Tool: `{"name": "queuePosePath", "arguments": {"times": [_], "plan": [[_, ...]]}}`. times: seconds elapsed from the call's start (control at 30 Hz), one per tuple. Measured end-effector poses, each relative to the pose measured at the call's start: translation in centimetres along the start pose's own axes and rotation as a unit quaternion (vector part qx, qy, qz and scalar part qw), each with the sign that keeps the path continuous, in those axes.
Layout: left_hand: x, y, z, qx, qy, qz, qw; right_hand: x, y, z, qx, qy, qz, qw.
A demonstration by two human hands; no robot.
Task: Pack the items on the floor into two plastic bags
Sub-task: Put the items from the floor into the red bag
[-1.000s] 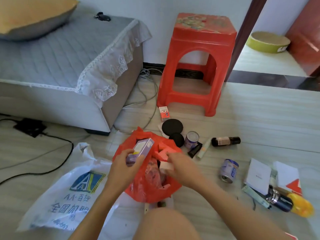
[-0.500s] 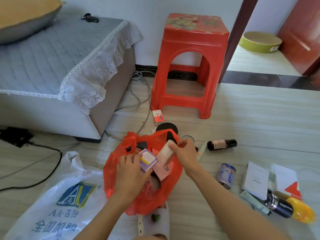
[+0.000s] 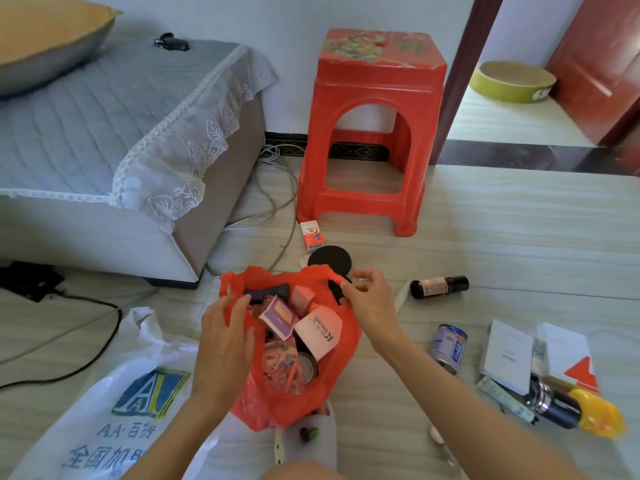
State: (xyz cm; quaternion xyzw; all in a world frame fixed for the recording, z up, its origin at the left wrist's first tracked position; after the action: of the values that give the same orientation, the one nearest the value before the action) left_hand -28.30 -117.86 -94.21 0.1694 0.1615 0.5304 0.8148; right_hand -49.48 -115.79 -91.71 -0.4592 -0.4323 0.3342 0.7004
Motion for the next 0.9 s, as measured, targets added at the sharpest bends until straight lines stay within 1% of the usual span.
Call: {"name": "queuePosePath", "arguments": {"times": [0.03, 0.1, 0.13, 0.2, 0.27, 0.3, 0.33, 0.4, 0.5, 0.57, 0.63, 0.7, 0.73, 0.8, 0.83, 0.87, 0.9], "plan": [[0.1, 0.3, 0.8, 0.060, 0.017, 0.029, 0.998, 0.3, -0.2, 0.2, 0.018, -0.003, -0.003, 1.000], [-0.4, 0.3, 1.7, 0.164, 0.042, 0.108, 0.980, 0.8, -0.7, 0.2, 0.063, -0.023, 0.006, 0.998], [-0.7, 0.5, 2.1, 0.207, 0.034, 0.147, 0.967, 1.2, -0.9, 0.0, 0.078, -0.033, 0.012, 0.996], [-1.2, 0.7, 2.6, 0.292, -0.048, 0.198, 0.935, 2.0, -1.6, -0.5, 0.091, -0.047, 0.021, 0.995], [-1.1, 1.5, 3.0, 0.363, -0.150, 0.213, 0.895, 2.8, -2.4, -0.8, 0.097, -0.065, 0.034, 0.993], [-1.0, 1.9, 3.3, 0.369, -0.168, 0.211, 0.889, 3.2, -2.7, -0.8, 0.102, -0.076, 0.040, 0.991], [-1.0, 2.2, 3.7, 0.360, -0.165, 0.209, 0.894, 3.6, -2.9, -0.6, 0.109, -0.083, 0.045, 0.989], [-0.9, 2.8, 5.1, 0.327, -0.119, 0.192, 0.917, 4.3, -3.3, 0.2, 0.135, -0.092, 0.050, 0.985], [-0.2, 3.2, 7.4, 0.201, -0.077, 0.152, 0.965, 5.0, -3.7, 1.8, 0.159, -0.110, 0.057, 0.980], [0.6, 3.9, 8.8, 0.137, -0.069, 0.102, 0.983, 5.5, -4.3, 2.9, 0.163, -0.115, 0.063, 0.978], [1.0, 5.3, 9.9, 0.096, -0.075, 0.033, 0.992, 5.9, -5.1, 4.3, 0.215, -0.116, 0.082, 0.966], [0.9, 7.3, 10.7, 0.038, -0.113, -0.045, 0.992, 6.5, -5.8, 6.0, 0.315, -0.128, 0.109, 0.934], [0.6, 8.6, 11.2, 0.008, -0.137, -0.088, 0.987, 7.0, -6.2, 7.2, 0.374, -0.136, 0.119, 0.909], [-0.4, 11.8, 11.9, -0.051, -0.172, -0.164, 0.970, 8.0, -7.0, 10.1, 0.497, -0.142, 0.136, 0.845], [-1.1, 13.6, 12.1, -0.079, -0.178, -0.195, 0.961, 8.6, -7.3, 11.8, 0.549, -0.135, 0.144, 0.812], [-1.8, 15.5, 12.1, -0.109, -0.173, -0.223, 0.953, 9.1, -7.6, 13.6, 0.582, -0.121, 0.152, 0.790], [-2.6, 17.5, 11.8, -0.140, -0.165, -0.252, 0.943, 9.5, -7.7, 15.5, 0.595, -0.102, 0.158, 0.782]]}}
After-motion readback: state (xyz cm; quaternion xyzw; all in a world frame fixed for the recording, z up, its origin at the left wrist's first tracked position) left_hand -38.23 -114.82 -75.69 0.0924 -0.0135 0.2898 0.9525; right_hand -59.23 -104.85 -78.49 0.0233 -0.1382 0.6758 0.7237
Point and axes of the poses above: each hand's wrist, its own x-axis away from the middle knuckle, its own z-axis out of the back of the hand, y = z × x, the point moved 1 cm from there along -x, towards the middle knuckle, and after that the axes turned 13 degrees about -y, right-handed, at the moved point
